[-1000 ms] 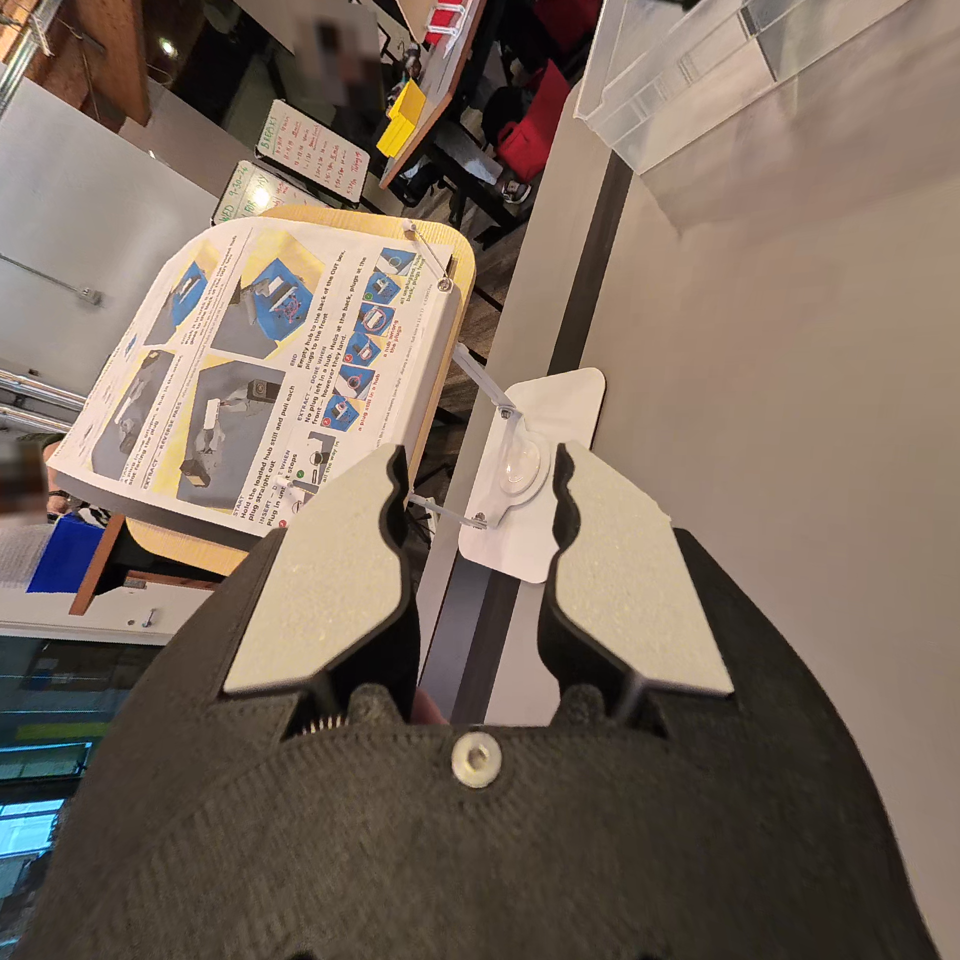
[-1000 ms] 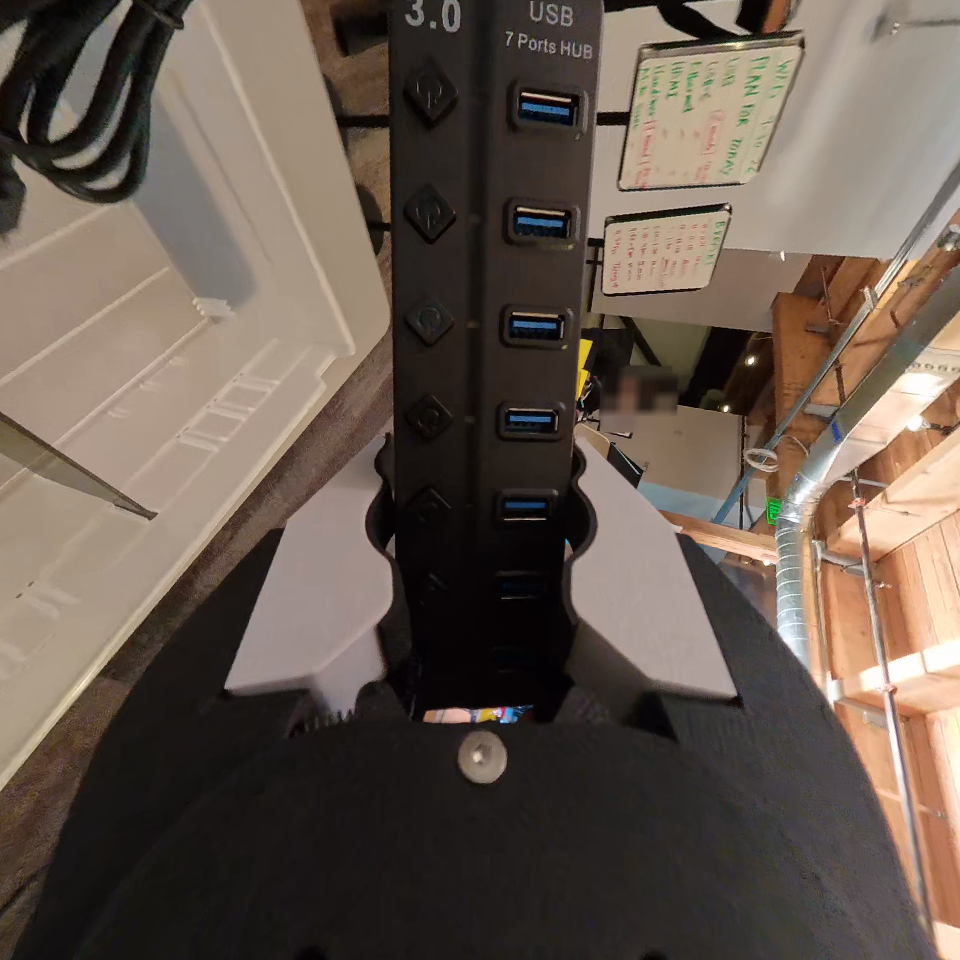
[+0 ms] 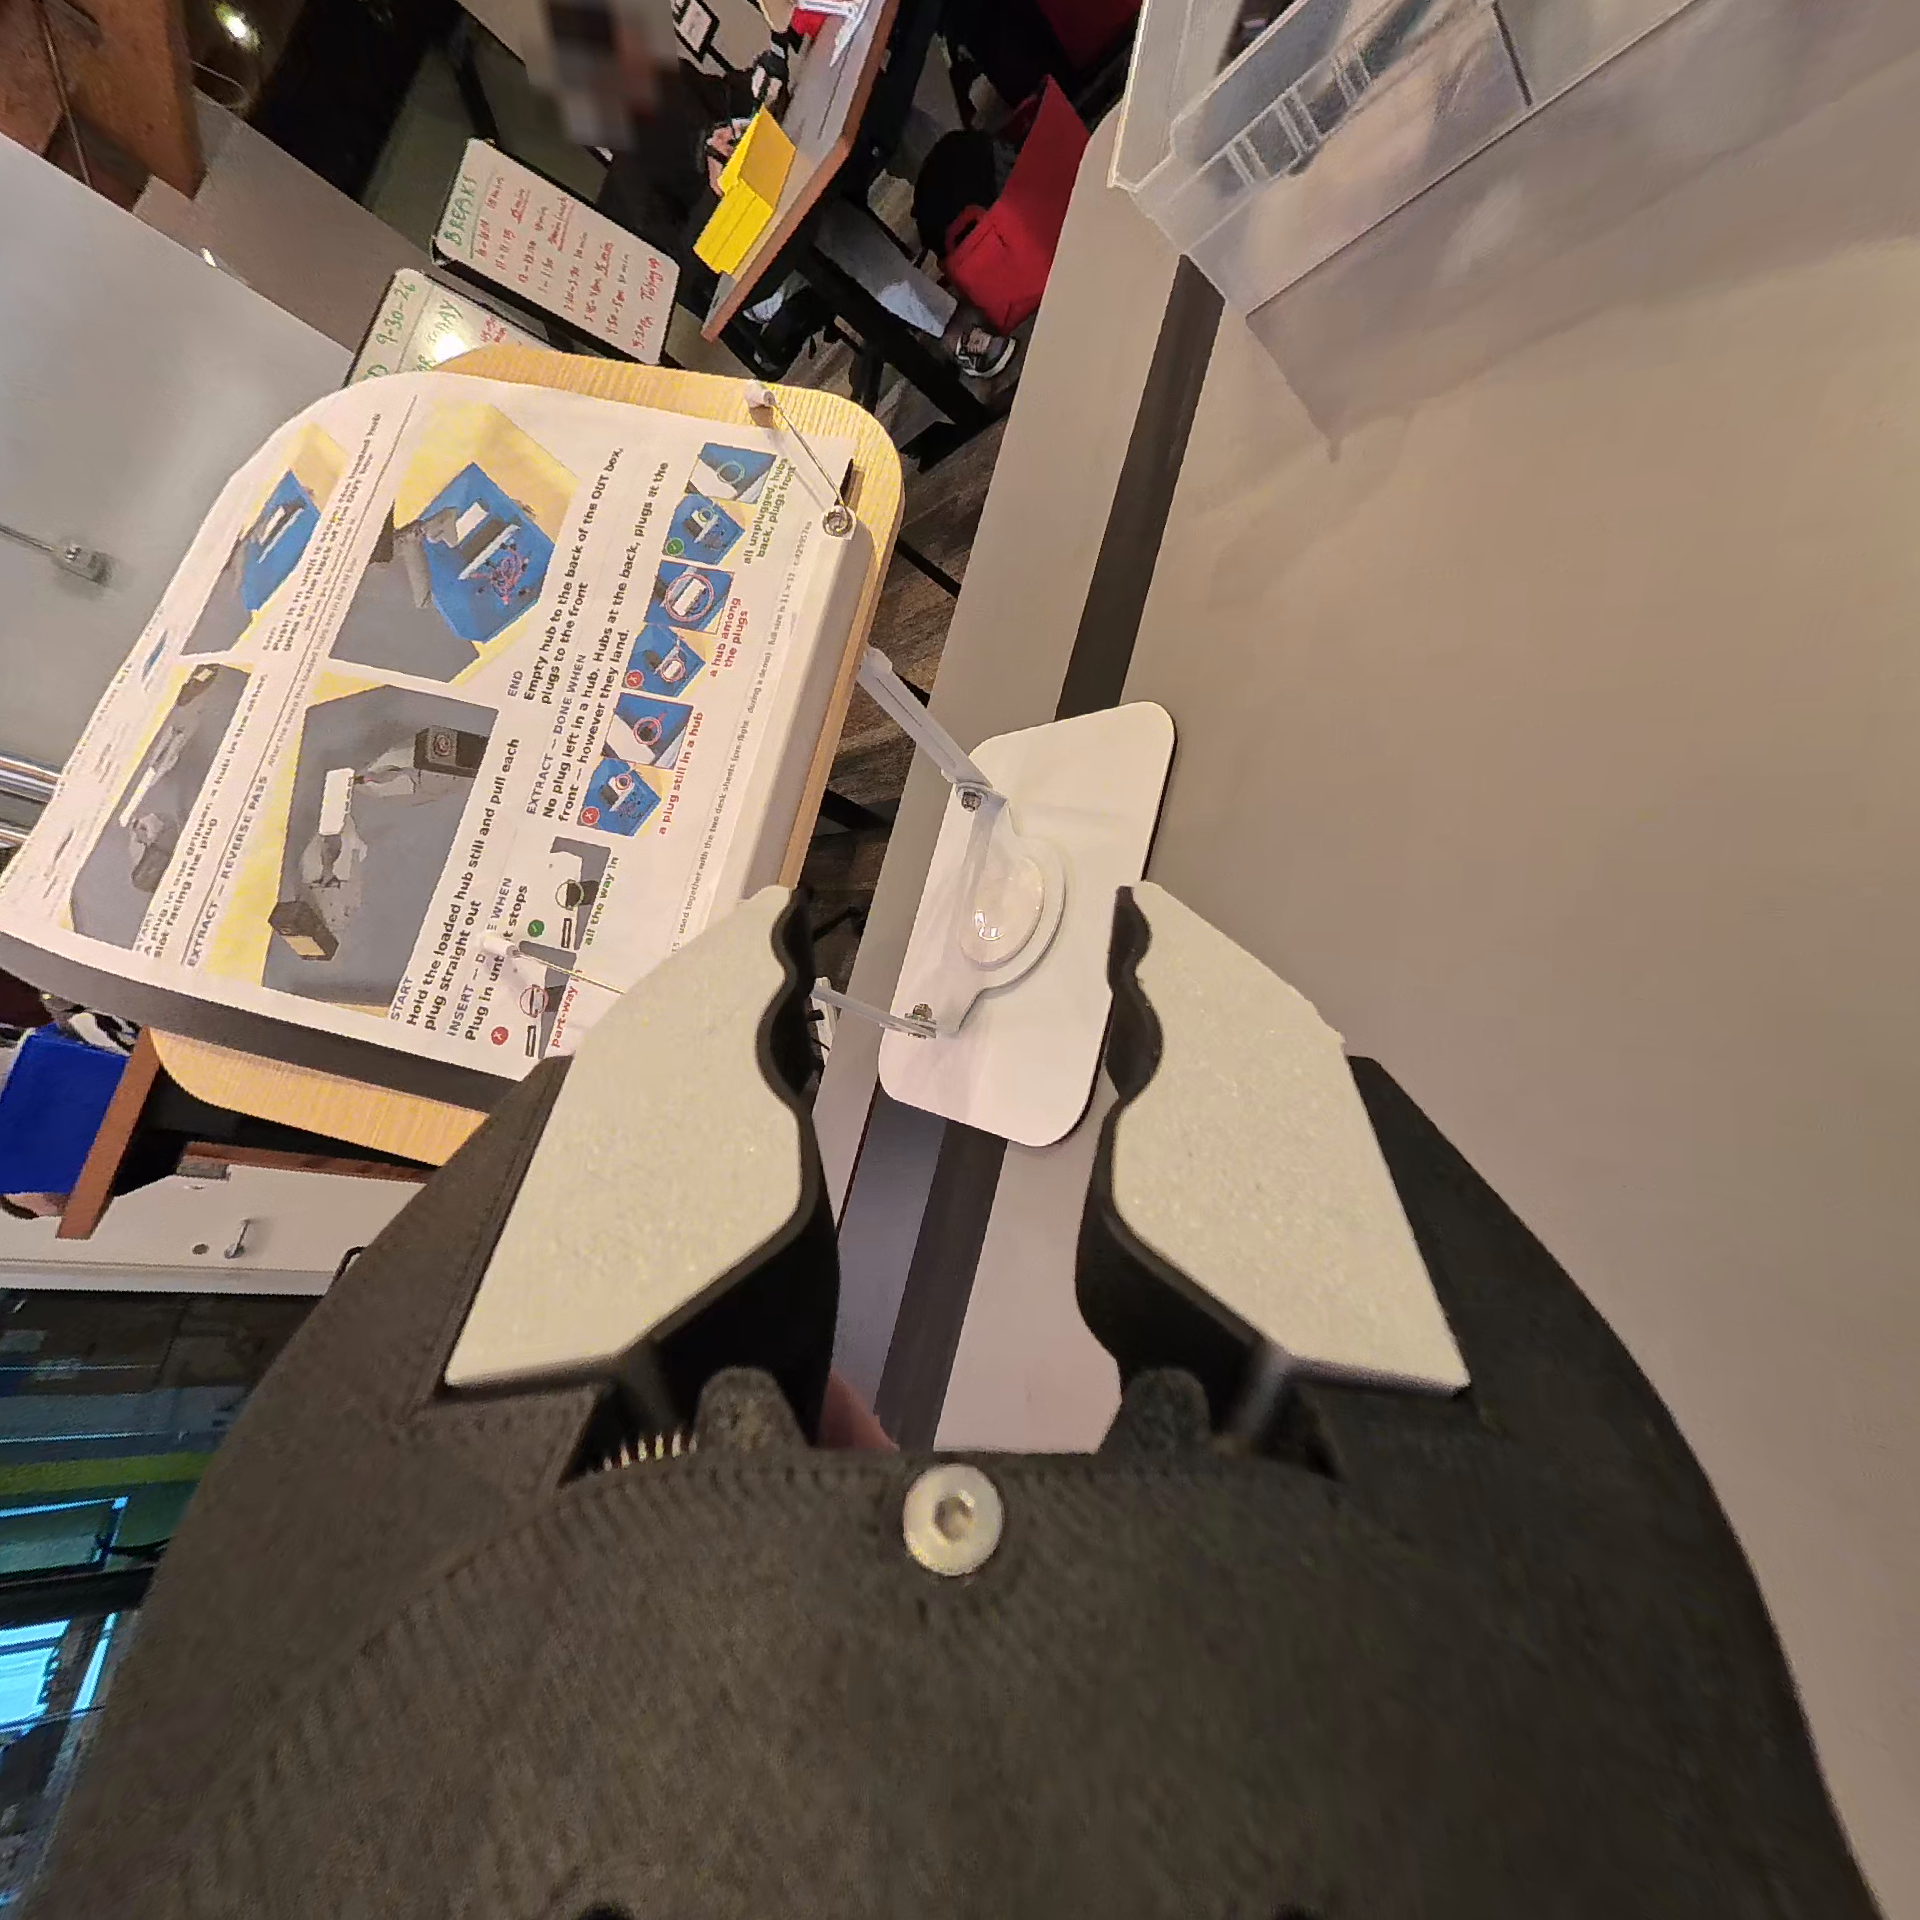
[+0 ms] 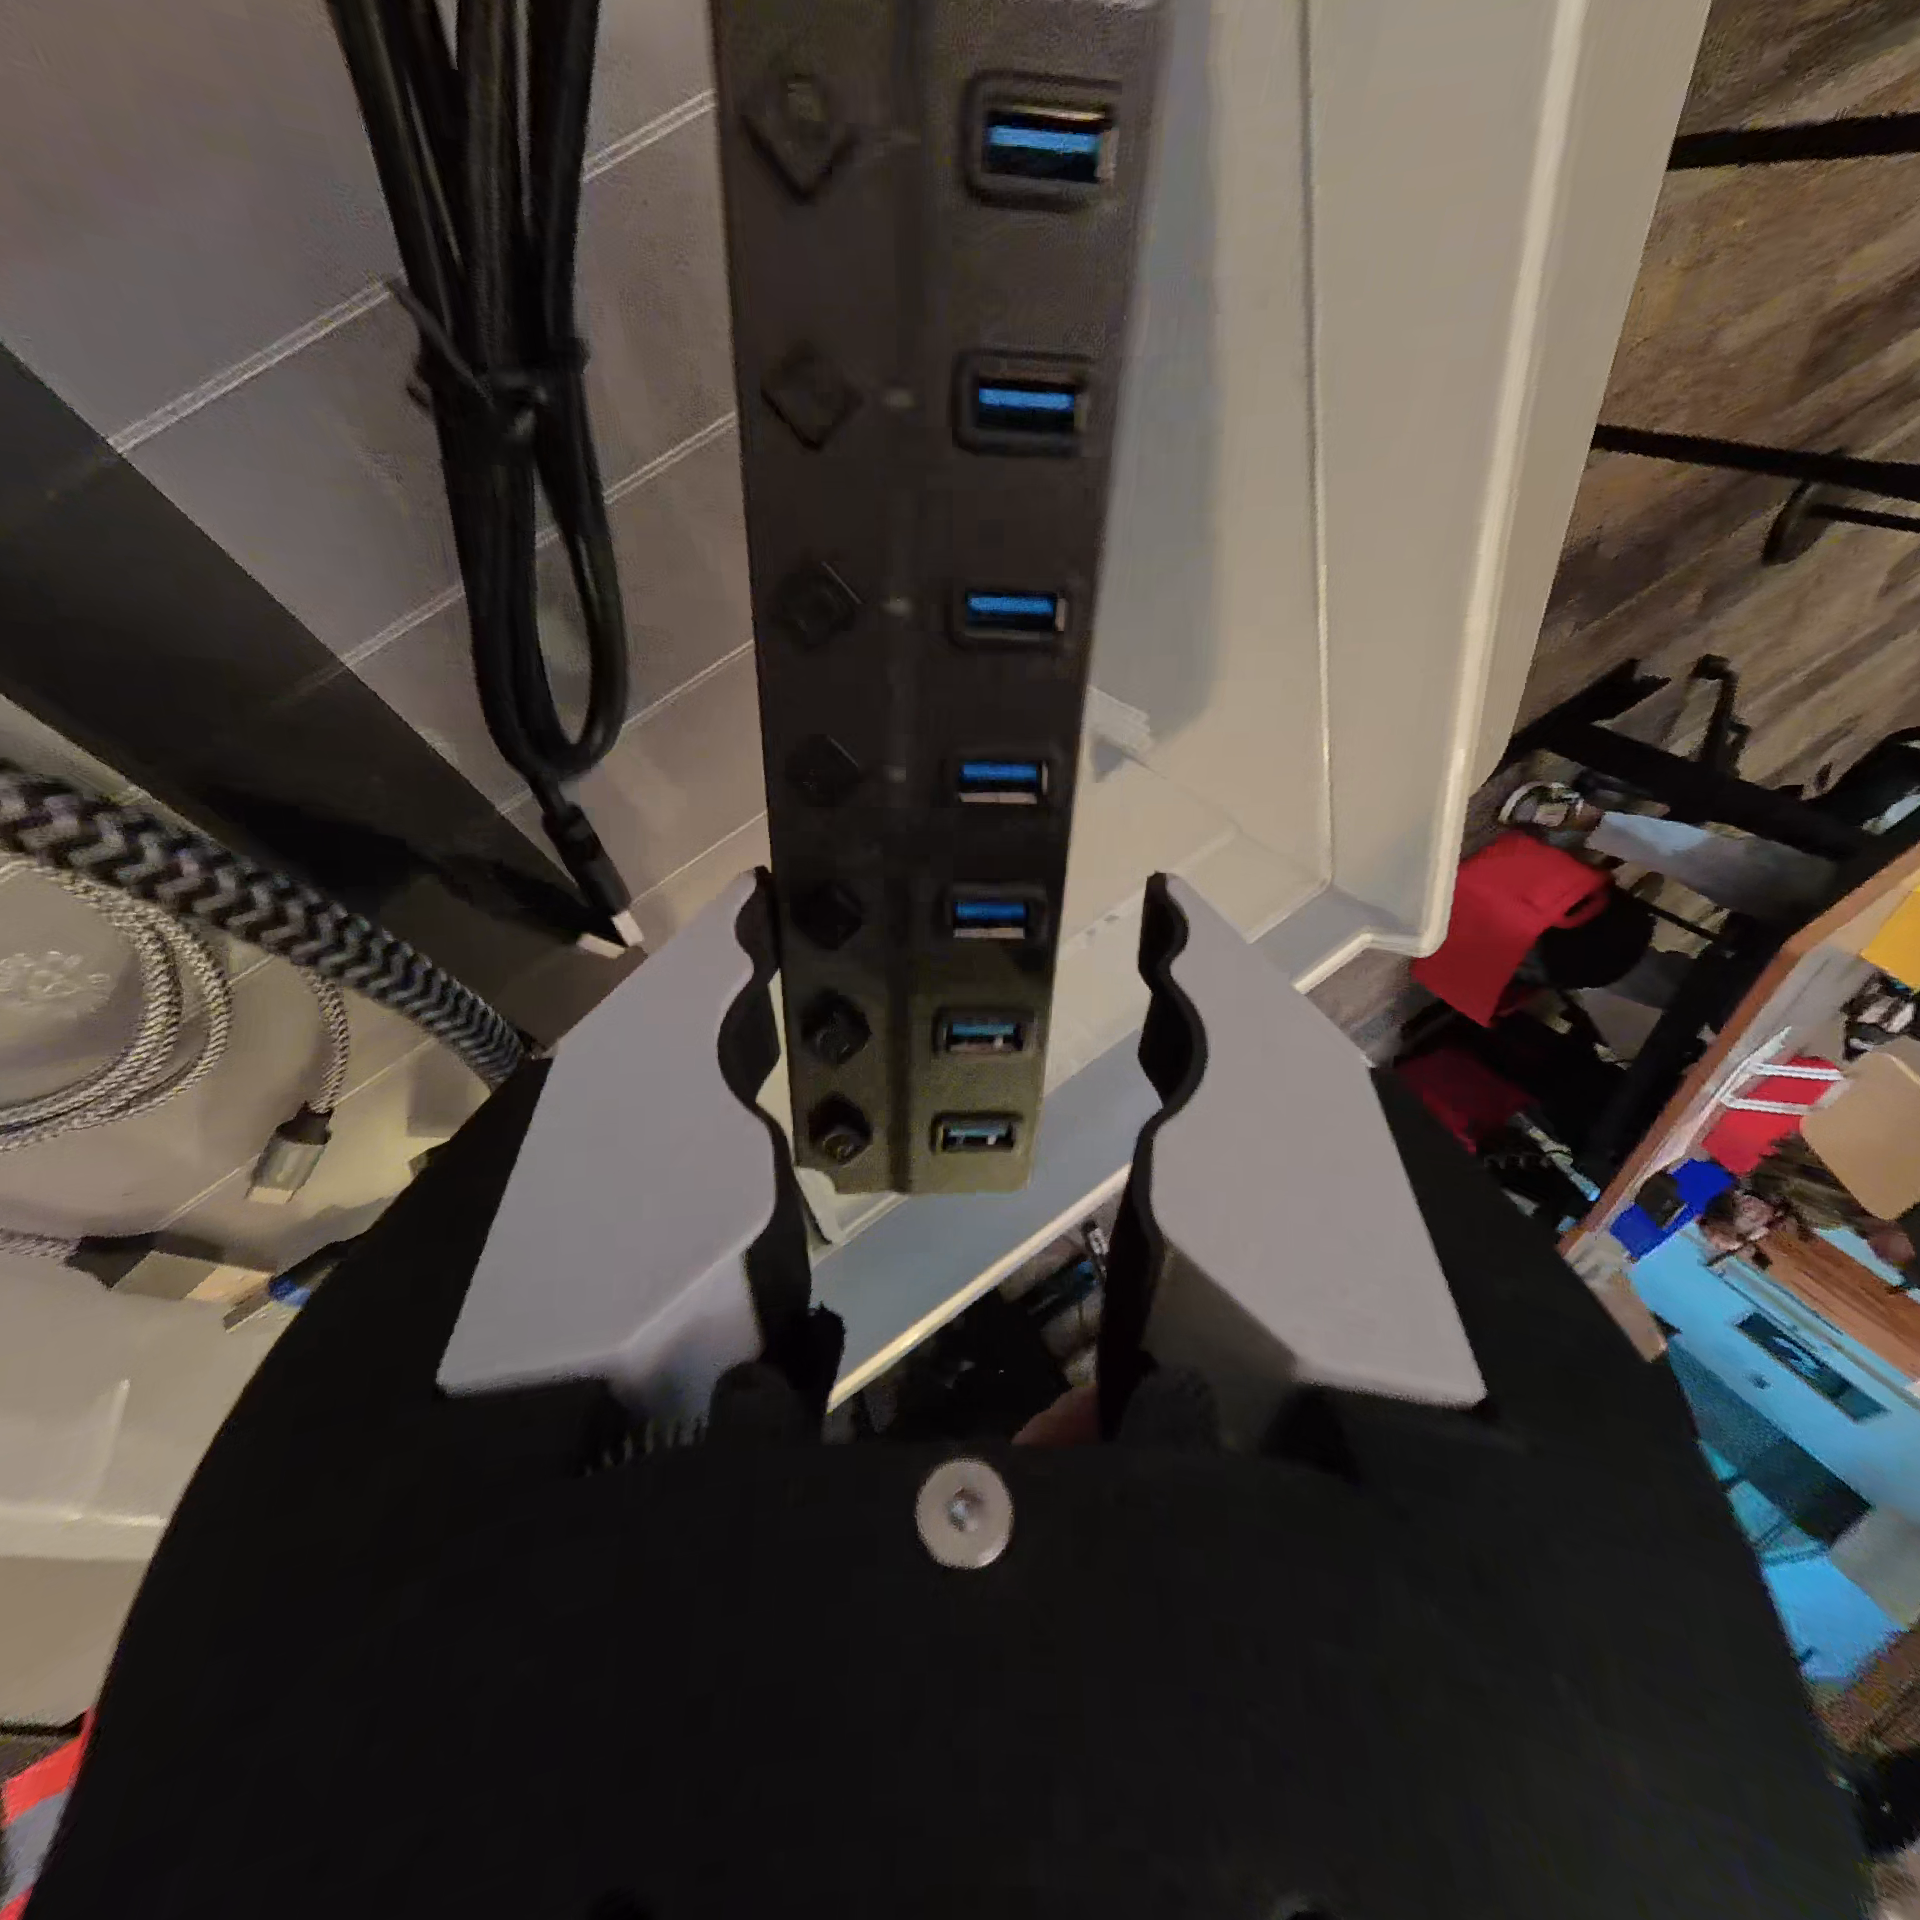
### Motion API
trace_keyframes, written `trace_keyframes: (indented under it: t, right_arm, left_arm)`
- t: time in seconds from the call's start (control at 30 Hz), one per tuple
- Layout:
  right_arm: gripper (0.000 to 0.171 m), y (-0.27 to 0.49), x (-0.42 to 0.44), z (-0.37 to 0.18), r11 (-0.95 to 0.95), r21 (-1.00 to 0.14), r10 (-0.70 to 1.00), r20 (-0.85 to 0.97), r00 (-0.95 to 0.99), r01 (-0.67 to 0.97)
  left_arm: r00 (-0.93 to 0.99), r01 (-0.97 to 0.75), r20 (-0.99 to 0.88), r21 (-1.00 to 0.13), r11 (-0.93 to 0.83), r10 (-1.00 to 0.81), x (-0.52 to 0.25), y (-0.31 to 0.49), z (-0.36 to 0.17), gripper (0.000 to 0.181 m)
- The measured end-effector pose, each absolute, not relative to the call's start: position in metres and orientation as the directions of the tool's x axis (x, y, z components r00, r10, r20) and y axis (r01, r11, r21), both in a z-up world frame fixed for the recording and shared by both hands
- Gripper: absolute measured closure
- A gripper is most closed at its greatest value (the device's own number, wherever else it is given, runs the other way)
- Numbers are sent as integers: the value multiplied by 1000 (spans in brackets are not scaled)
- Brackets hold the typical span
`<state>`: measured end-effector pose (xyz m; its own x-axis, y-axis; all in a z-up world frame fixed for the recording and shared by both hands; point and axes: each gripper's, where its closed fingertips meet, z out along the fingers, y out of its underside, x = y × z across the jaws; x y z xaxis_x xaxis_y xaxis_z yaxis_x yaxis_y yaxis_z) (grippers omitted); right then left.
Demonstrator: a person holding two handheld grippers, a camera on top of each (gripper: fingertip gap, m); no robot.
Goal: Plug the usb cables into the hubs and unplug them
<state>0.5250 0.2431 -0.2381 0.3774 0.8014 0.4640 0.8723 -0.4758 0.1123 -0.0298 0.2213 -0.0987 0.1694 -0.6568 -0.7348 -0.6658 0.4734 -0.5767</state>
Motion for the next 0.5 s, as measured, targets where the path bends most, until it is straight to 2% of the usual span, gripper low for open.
trace_keyframes:
  t: [0.17, 0.33, 0.5]
  right_arm:
    - [104, 229, 527, -213, -538, 137, 783, 446, 433, 832]
    - [110, 235, 488, -141, -524, -1, 676, 608, 416, 852]
    - [112, 226, 373, -67, -327, -228, 597, 703, 388, 917]
  left_arm:
    - [169, -679, -736, -569, 464, -656, -33, 222, -98, 127]
    - [181, -668, -743, -574, 474, -644, -30, 219, -92, 129]
    - [154, -673, -751, -556, 489, -642, -17, 214, -98, 130]
